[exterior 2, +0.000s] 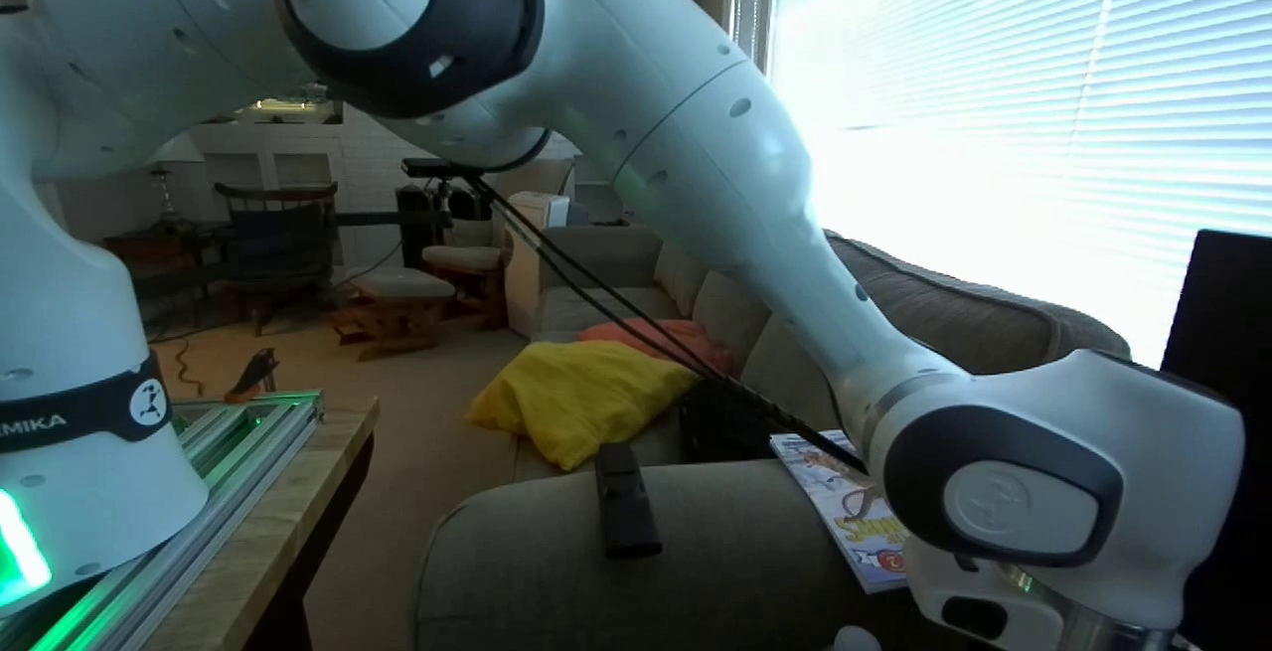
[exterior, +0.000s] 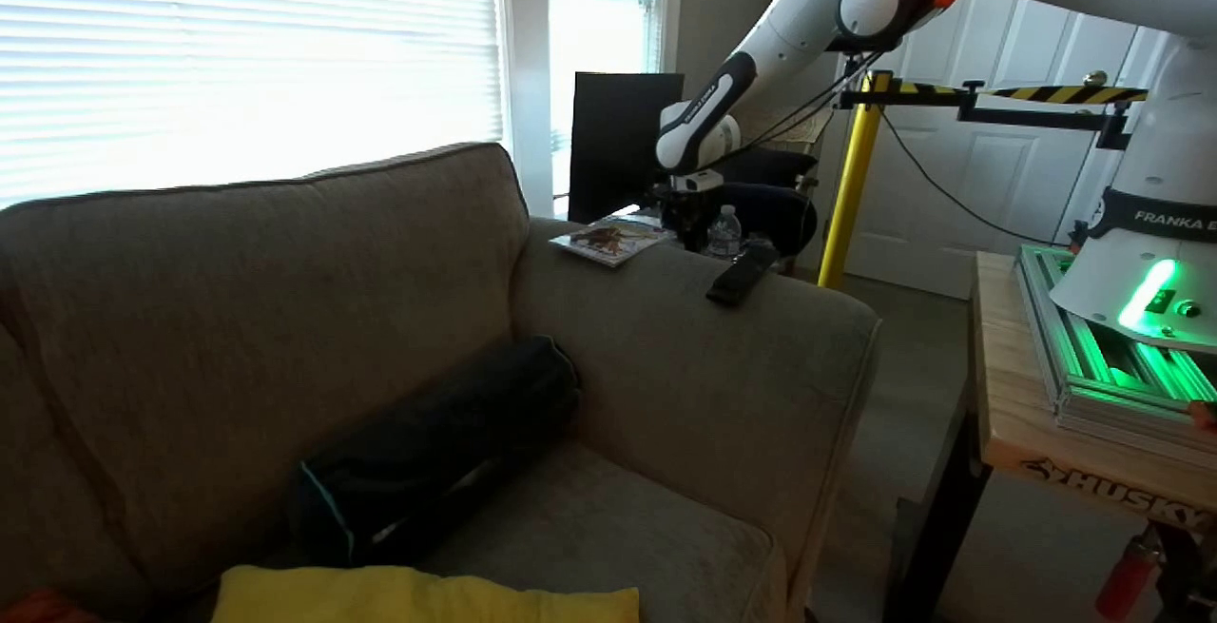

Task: Put the black remote on the black chair

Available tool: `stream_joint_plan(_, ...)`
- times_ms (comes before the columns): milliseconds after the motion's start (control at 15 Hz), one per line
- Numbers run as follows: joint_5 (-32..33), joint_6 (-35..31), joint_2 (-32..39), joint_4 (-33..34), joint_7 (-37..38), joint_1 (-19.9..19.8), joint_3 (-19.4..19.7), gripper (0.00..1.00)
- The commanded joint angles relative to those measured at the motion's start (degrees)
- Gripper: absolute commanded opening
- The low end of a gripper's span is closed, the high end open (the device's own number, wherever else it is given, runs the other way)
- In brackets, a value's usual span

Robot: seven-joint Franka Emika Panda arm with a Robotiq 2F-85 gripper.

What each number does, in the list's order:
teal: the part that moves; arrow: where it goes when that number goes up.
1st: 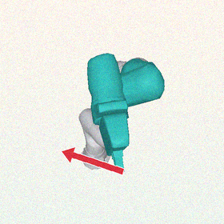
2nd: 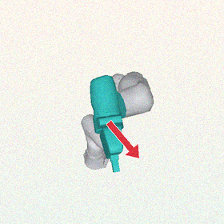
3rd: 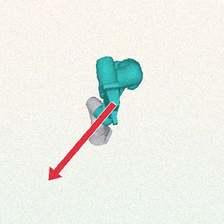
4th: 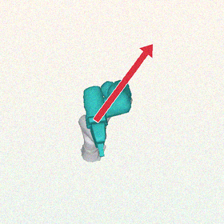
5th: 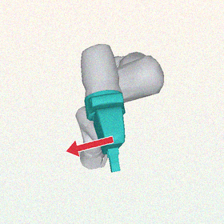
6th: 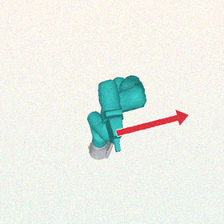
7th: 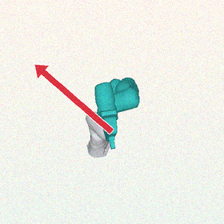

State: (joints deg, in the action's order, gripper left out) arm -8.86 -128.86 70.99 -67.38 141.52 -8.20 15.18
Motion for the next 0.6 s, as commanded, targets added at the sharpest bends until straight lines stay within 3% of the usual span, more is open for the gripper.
stream_joint_plan(0, 2.12, 1.89, 2.83, 4.61, 3.24, 0.93, 1.1, 0.28)
stream_joint_plan(533, 4.11, 7.6, 6.94, 10.52, 7.42, 1.39, 1.58, 0.28)
